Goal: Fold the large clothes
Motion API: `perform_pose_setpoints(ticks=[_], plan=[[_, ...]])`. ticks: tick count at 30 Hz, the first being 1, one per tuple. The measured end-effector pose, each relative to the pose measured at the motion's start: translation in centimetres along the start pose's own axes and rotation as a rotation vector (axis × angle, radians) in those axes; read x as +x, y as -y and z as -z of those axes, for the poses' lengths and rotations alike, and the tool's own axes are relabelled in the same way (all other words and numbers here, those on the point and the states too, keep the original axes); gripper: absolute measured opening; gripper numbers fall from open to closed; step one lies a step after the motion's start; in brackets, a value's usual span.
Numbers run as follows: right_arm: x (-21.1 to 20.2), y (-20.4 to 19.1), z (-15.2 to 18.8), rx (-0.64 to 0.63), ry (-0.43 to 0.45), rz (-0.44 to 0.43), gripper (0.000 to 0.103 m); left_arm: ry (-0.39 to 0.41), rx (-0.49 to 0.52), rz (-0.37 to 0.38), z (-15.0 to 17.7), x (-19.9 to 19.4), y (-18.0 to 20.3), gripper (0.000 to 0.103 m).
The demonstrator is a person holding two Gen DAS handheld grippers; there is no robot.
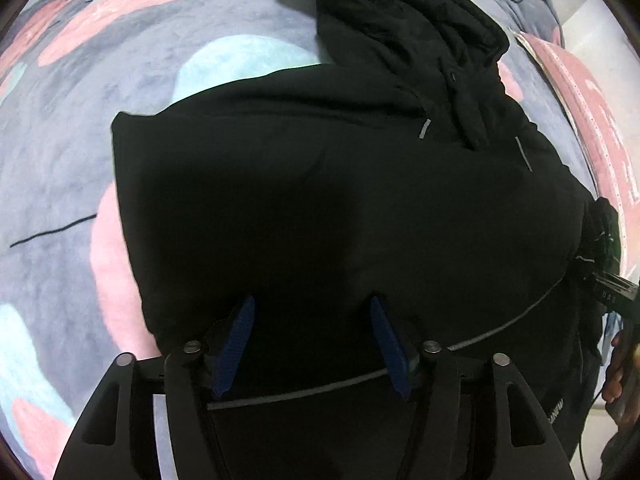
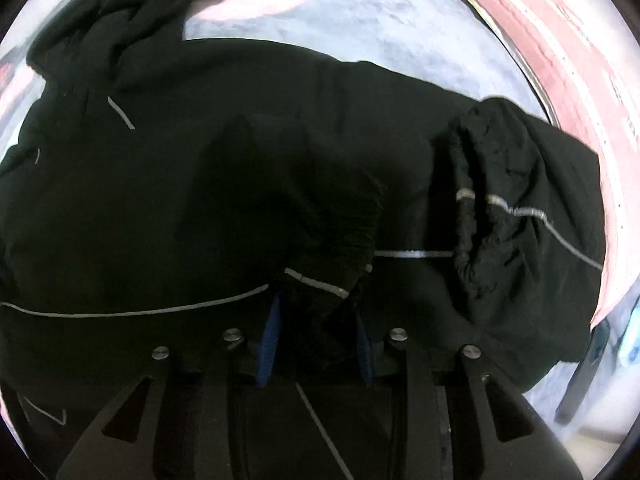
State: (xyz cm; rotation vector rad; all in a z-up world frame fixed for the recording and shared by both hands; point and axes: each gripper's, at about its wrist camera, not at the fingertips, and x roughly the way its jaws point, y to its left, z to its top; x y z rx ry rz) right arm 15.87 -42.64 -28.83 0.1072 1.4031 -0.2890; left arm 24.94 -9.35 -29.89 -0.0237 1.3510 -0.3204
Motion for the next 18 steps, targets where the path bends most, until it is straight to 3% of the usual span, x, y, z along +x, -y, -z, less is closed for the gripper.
perform_pose_setpoints(ticks=[3,5,7,9,11,14,16,18], plan=[[-0.9,-0.2,-0.4,-0.030,-0.009,0.006,0.037,-0.005,0.019,-0.013,-0.5,-0.5,0.3,0.067],[-3.4,0.3,-0.4,-0.019,0.032,-0.005,0.043,0.017,0.017,0.039,-0.7,-2.6,0.5,0.067],[-6.9,0.2,-0.3,-0.008,0.120,-0.031,0.066,0.055,-0.003,0.111,-0.8,-5.0,0.4,0.067],[-9.7,-1.0,0.0,-0.022,0.219,-0.091,0.078,0.075,0.000,0.144,-0.9,-6.4,0.3,0.067],[-10.2,-3.1,0.0,-0.069,0.226,-0.134,0.077,0.083,0.012,0.137,-0.9,-6.6,0.6,0.067],[-7.4,-6.4,0.5,-0.139,0.163,-0.140,0.064,0.020,-0.013,0.110,-1.1,-4.0,0.7,0.067],[-4.4,-7.9,0.9,-0.156,0.089,-0.117,0.062,-0.026,-0.038,0.087,-0.2,-1.8,0.9,0.067],[-1.5,-8.5,1.8,-0.159,0.003,-0.096,0.062,-0.021,-0.015,0.057,0.6,-0.7,1.0,0.067]])
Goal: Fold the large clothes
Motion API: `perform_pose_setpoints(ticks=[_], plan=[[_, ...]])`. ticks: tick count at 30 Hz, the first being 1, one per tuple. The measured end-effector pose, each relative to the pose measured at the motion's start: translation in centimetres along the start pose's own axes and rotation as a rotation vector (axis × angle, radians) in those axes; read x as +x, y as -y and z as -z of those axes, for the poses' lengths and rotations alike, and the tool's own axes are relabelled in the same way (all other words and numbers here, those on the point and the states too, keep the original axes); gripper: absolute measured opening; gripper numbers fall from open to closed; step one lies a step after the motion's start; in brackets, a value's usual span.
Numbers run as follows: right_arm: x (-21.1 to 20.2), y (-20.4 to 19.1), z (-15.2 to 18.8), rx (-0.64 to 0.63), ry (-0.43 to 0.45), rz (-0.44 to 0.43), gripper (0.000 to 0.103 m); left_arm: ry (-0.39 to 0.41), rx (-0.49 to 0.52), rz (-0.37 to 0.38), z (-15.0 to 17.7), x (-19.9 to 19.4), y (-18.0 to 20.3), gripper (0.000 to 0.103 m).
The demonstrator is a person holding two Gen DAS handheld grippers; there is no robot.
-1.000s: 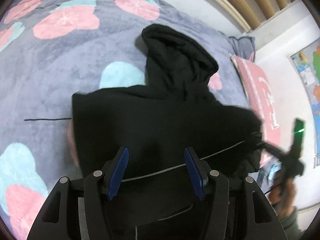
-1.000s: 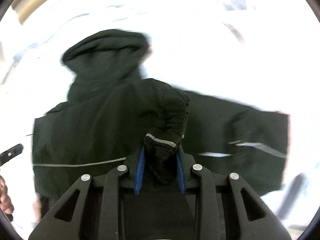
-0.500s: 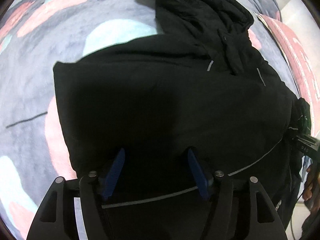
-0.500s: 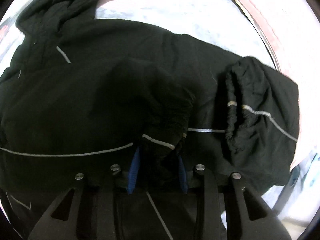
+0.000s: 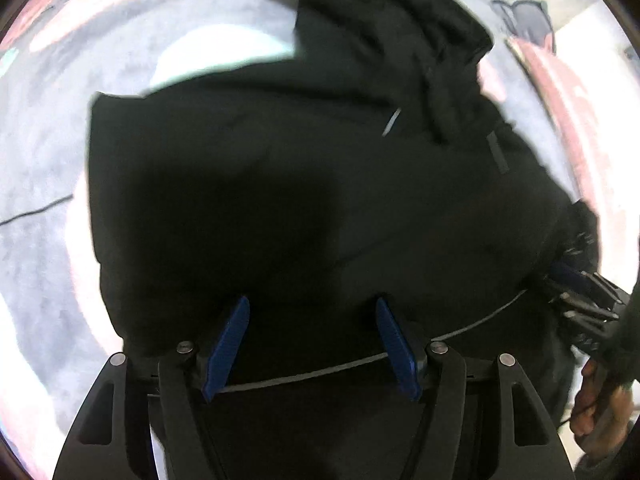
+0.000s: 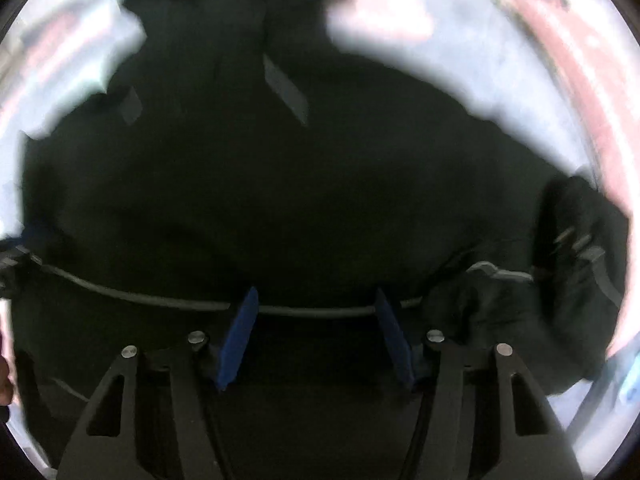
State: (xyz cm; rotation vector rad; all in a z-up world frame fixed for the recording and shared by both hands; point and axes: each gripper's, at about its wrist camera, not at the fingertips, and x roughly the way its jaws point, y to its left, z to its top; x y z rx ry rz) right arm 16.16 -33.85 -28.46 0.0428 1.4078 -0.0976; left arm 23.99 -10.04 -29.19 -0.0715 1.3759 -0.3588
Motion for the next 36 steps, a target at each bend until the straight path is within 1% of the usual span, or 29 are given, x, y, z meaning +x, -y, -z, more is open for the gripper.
perform_pose_setpoints(ticks=[1,3,4,5,6,7,9,10,13,16,17,18,19,20,22,26,28,30,31,34,36], plan=[[0.3,0.1,0.2,0.012,0.011,-0.003,0.062,-0.001,0.028,-0.032,0.1,0.2,0.7,0.067],[0.0,0.3,-0.1,0.035,-0.012,-0.007,0.062,-0.013,0.070,-0.083,0.0,-0.3,1.7,0.067],[-0.6,0.5,-0.5,0.048,-0.028,-0.005,0.062,-0.009,0.094,-0.084,-0.1,-1.1,2.2,0.067],[-1.7,0.6,-0.5,0.055,-0.029,-0.005,0.062,0.000,0.101,-0.056,0.1,-2.0,2.5,0.067],[-3.1,0.8,-0.2,0.059,-0.006,-0.007,0.062,0.011,0.102,-0.034,0.3,-2.9,2.6,0.067],[-4.8,1.0,0.2,0.065,0.030,-0.015,0.062,0.036,0.102,-0.003,0.9,-4.6,2.7,0.067],[-7.4,1.8,1.4,0.091,0.078,-0.026,0.062,0.074,0.100,0.036,2.3,-7.5,2.7,0.067],[-9.0,2.6,2.5,0.125,0.098,-0.029,0.062,0.080,0.099,0.049,2.7,-8.4,2.7,0.067],[-11.6,5.4,5.3,0.214,0.121,-0.017,0.062,0.093,0.081,0.097,5.5,-11.9,2.9,0.067],[-12.2,7.5,7.0,0.260,0.145,0.005,0.062,0.131,0.080,0.106,7.5,-14.1,3.7,0.067],[-12.7,8.7,7.6,0.270,0.150,0.020,0.062,0.144,0.079,0.095,8.5,-14.7,4.1,0.067],[-12.9,10.5,7.1,0.278,0.153,0.028,0.062,0.154,0.071,0.080,9.4,-15.1,4.6,0.067],[-13.1,12.4,7.4,0.288,0.159,0.035,0.064,0.160,0.062,0.072,9.8,-15.0,5.4,0.067],[-13.1,14.2,7.8,0.296,0.165,0.043,0.066,0.174,0.042,0.069,10.6,-15.5,6.0,0.067],[-12.6,16.5,7.7,0.309,0.176,0.056,0.072,0.188,0.013,0.073,11.2,-15.2,7.0,0.067],[-10.2,19.1,5.4,0.276,0.164,0.030,0.073,0.178,-0.048,0.051,13.3,-14.3,9.6,0.067],[-8.1,19.4,3.7,0.237,0.146,0.031,0.073,0.161,-0.063,0.047,14.0,-13.5,11.0,0.067],[-6.5,19.3,2.6,0.207,0.134,0.088,0.073,0.138,-0.071,0.033,14.7,-12.5,12.5,0.067],[-5.6,19.2,2.1,0.194,0.124,0.094,0.073,0.128,-0.073,0.026,15.1,-12.0,13.3,0.067],[-3.1,18.8,0.9,0.164,0.097,0.072,0.073,0.113,-0.084,0.000,16.0,-11.3,14.9,0.067],[-1.8,18.3,0.3,0.134,0.085,0.111,0.073,0.106,-0.093,-0.009,16.3,-11.0,15.6,0.067]])
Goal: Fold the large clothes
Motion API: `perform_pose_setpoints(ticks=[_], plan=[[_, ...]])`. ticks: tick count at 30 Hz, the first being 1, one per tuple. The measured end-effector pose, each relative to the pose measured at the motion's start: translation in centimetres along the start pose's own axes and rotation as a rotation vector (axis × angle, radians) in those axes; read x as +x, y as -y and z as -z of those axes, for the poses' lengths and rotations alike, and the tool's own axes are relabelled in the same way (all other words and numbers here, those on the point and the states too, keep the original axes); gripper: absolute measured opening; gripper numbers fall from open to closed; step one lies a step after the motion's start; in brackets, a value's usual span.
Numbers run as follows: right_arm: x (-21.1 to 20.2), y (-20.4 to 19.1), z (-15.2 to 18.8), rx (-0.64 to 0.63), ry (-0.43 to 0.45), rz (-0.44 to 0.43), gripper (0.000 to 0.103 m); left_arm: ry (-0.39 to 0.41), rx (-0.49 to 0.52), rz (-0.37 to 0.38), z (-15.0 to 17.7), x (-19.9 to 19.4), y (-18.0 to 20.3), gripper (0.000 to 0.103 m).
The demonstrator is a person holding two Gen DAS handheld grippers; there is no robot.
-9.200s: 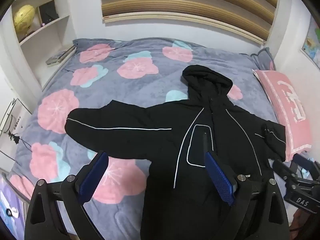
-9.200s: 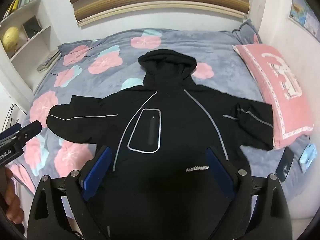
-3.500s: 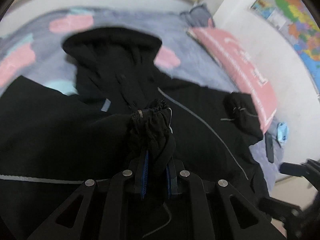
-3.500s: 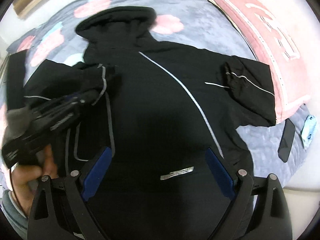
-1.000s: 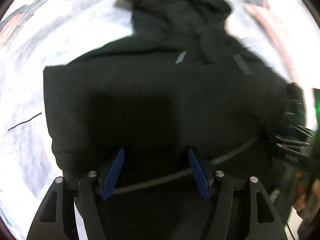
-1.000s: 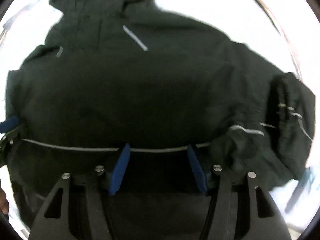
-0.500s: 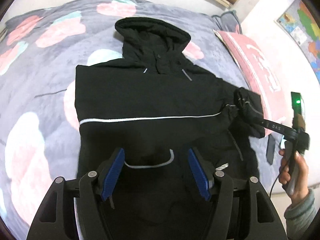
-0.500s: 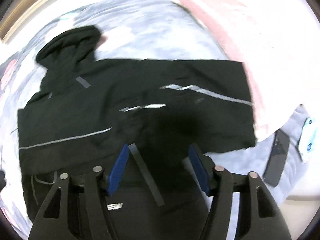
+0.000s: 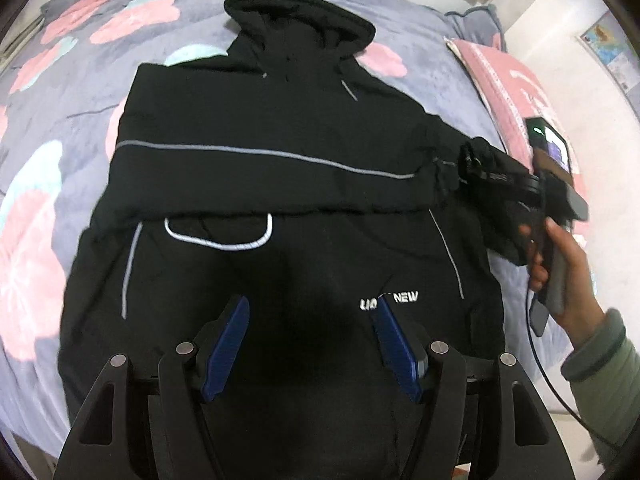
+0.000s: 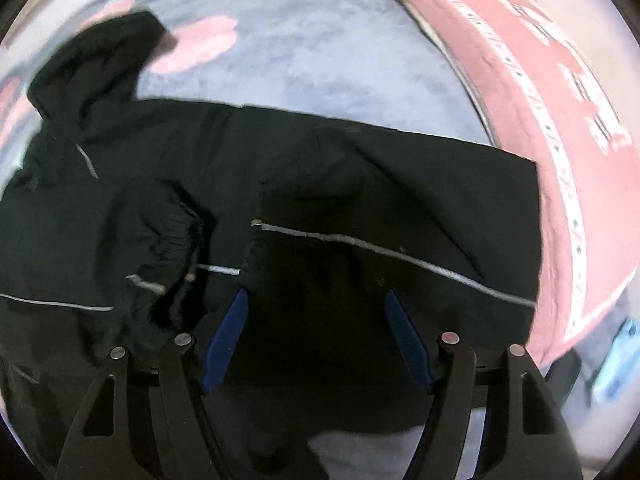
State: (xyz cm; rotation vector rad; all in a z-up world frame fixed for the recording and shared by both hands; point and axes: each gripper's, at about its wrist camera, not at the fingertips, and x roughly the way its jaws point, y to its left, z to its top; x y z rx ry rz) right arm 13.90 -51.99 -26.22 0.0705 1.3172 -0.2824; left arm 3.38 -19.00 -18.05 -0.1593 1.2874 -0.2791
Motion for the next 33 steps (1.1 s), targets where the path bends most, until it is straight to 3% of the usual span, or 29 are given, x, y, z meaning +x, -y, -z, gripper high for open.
perform_pose_setpoints(ticks=[2,4,6,9,15,18,23,28,32,33], plan=[[1.3,-0.8,-0.3,-0.045,-0.002,0.045,0.067,-0.003,-0.005,-0.015,0.4,0.2,0.8,0.067],[1.4,-0.8,-0.4,-0.074,0.013,0.036,0.043,-0.002,-0.005,-0.026,0.4,0.2,1.5,0.067],[0.4,-0.5,-0.3,-0.093,0.034,0.036,0.032,0.005,0.005,-0.031,0.2,0.1,2.5,0.067],[-3.5,1.8,0.2,-0.099,0.105,0.003,0.025,0.027,0.040,-0.030,-0.6,-0.1,4.5,0.067],[-13.0,12.0,1.0,-0.005,0.235,-0.016,0.025,0.026,0.108,0.000,-2.5,1.0,8.8,0.067],[-15.5,18.7,2.1,0.082,0.252,0.028,0.025,0.031,0.148,0.033,-3.1,1.0,11.3,0.067],[-12.7,28.9,4.2,0.236,0.170,0.056,0.027,0.025,0.226,0.044,-5.1,1.8,14.2,0.067],[-7.5,37.0,7.0,0.389,0.032,0.054,0.030,0.016,0.278,0.048,-6.7,2.5,16.1,0.067],[-8.6,40.5,9.3,0.493,0.088,-0.151,0.046,0.015,0.310,0.038,-7.9,3.0,17.1,0.067],[-9.1,40.9,9.6,0.496,0.112,-0.179,0.057,0.005,0.302,0.045,-8.2,3.3,17.1,0.067]])
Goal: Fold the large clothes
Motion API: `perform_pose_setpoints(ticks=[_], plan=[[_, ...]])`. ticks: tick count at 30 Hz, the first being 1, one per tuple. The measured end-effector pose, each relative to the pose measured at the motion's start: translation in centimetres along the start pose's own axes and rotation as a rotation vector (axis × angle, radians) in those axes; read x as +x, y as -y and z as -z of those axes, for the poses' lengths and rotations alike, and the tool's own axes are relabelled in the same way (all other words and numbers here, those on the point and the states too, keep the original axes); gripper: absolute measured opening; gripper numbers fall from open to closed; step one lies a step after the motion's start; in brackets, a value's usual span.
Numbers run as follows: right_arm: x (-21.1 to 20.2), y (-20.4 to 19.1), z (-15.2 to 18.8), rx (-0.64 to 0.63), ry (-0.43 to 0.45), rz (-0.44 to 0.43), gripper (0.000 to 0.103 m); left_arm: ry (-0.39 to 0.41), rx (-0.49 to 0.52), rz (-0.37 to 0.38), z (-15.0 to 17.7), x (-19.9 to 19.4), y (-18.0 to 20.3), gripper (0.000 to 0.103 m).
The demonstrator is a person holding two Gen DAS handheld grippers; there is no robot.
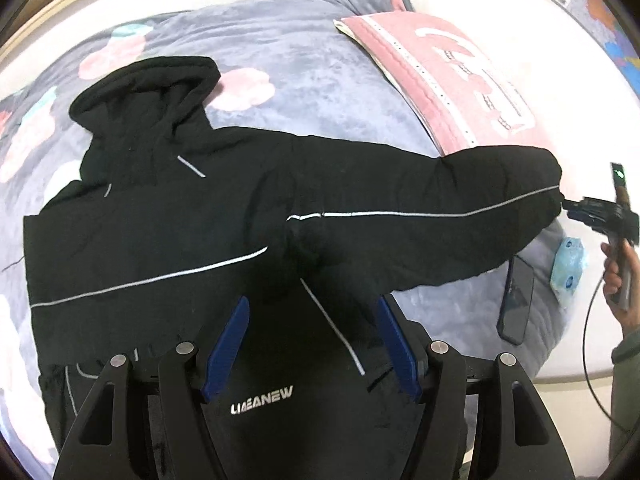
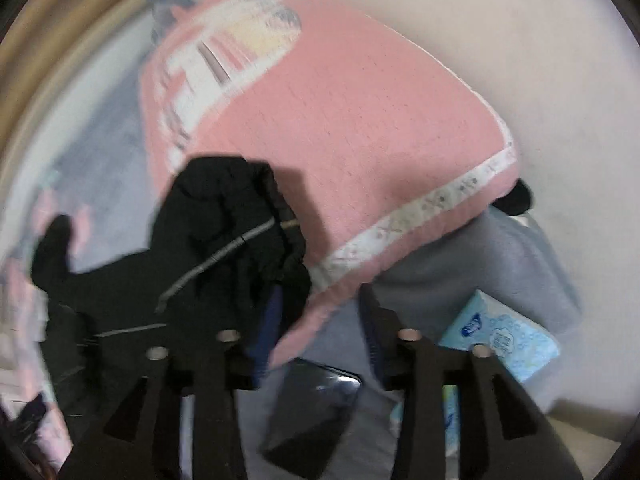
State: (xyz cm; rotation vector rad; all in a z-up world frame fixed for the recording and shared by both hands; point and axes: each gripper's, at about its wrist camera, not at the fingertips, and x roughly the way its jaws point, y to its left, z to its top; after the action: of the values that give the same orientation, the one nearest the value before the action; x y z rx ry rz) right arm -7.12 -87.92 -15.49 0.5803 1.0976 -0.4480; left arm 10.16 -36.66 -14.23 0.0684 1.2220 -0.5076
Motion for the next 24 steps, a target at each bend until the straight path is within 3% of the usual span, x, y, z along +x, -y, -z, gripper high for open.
perform_pose_setpoints(ticks=[1,3,9,11,13,16,19,21,24], plan=[[-0.4,0.0,0.0,-0.008,0.014,-0.006,0.066,-0.010,-0.010,0.011,-0.4,0.4,-0.1,0.067],[-0.4,-0.3,-0.2,-0.028,0.025,-0.017,0.074,-0.028,-0.027,0.033,-0.9,1.3,-0.1,0.067],[4.6,-1.3,-1.7,-0.032,-0.045,-0.039,0.073,-0.075,0.002,0.059,-1.4,3.4,1.4,0.067],[5.0,-2.2,-1.4,-0.024,-0.050,-0.122,0.043,-0.078,0.046,0.047,-1.6,3.8,2.1,0.067],[3.6,-4.1,-1.1,-0.067,-0.017,-0.126,0.026,-0.070,0.077,0.036,-2.2,4.2,2.5,0.067],[-1.7,-7.2,-1.1,-0.122,0.088,-0.226,0.019,-0.080,0.078,0.012,-3.5,6.1,2.3,0.067],[-7.9,-7.7,-2.5,-0.143,0.246,-0.171,0.018,-0.096,0.031,-0.011,-5.2,8.8,1.3,0.067],[-8.8,-6.6,-3.1,-0.123,0.264,-0.188,0.018,-0.099,-0.014,-0.026,-6.3,10.6,0.6,0.067],[-7.0,-5.8,-3.7,-0.103,0.230,-0.124,0.018,-0.137,-0.050,-0.047,-7.0,13.7,-0.2,0.067]])
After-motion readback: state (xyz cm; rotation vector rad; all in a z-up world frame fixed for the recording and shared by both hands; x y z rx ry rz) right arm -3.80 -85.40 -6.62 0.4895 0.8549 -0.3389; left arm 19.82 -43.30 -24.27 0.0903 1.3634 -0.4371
